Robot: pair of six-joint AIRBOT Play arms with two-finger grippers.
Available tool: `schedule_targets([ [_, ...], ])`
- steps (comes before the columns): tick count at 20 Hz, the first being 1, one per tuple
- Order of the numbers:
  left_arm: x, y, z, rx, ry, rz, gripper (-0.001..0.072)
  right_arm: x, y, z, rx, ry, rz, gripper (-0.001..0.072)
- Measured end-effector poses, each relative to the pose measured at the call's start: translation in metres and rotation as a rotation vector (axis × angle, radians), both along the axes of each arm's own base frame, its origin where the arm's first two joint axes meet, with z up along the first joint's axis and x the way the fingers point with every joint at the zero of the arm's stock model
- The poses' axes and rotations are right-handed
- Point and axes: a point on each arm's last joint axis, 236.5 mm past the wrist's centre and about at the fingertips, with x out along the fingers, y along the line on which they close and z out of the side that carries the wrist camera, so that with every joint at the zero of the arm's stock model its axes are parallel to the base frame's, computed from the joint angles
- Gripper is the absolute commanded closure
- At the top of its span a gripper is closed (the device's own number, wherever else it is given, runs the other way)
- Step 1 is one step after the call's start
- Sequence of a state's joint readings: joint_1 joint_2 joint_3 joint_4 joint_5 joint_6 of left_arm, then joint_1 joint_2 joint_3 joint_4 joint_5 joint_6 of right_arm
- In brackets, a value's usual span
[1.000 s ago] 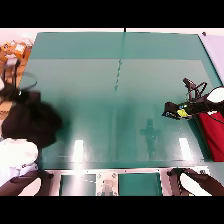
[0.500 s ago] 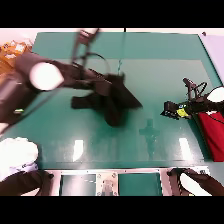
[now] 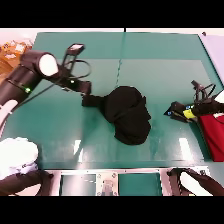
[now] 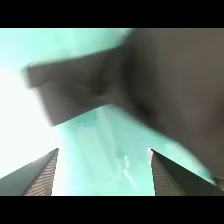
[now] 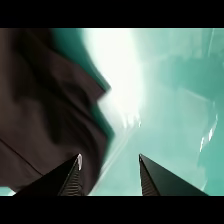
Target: Fold the shirts.
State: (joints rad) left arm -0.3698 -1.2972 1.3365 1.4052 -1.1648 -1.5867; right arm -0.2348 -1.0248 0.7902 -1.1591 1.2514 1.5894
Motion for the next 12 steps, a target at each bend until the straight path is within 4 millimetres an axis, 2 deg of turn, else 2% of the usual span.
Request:
schedule_targets([
  [2, 0.01, 0.032, -0.023, -0.008, 0.033, 0.094, 0.007, -0.015, 0.011, -0.02, 0.039, 0.044, -0.006, 0.0174],
  [5, 0.022, 0.046, -0.061, -0.063, 0.07, 0.171, 0.007, -0.035, 0.041, -0.05, 0.106, 0.087, 0.019, 0.0173],
  [8, 0.033, 0.036, -0.103, -0.147, 0.132, 0.206, 0.0071, -0.045, 0.074, -0.071, 0.164, 0.102, 0.063, 0.0173],
  [11, 0.039, 0.016, -0.135, -0.258, 0.194, 0.228, 0.0072, -0.042, 0.105, -0.078, 0.23, 0.09, 0.095, 0.0192],
  [12, 0.041, 0.008, -0.142, -0.299, 0.212, 0.235, 0.0073, -0.04, 0.112, -0.079, 0.244, 0.088, 0.101, 0.0322],
])
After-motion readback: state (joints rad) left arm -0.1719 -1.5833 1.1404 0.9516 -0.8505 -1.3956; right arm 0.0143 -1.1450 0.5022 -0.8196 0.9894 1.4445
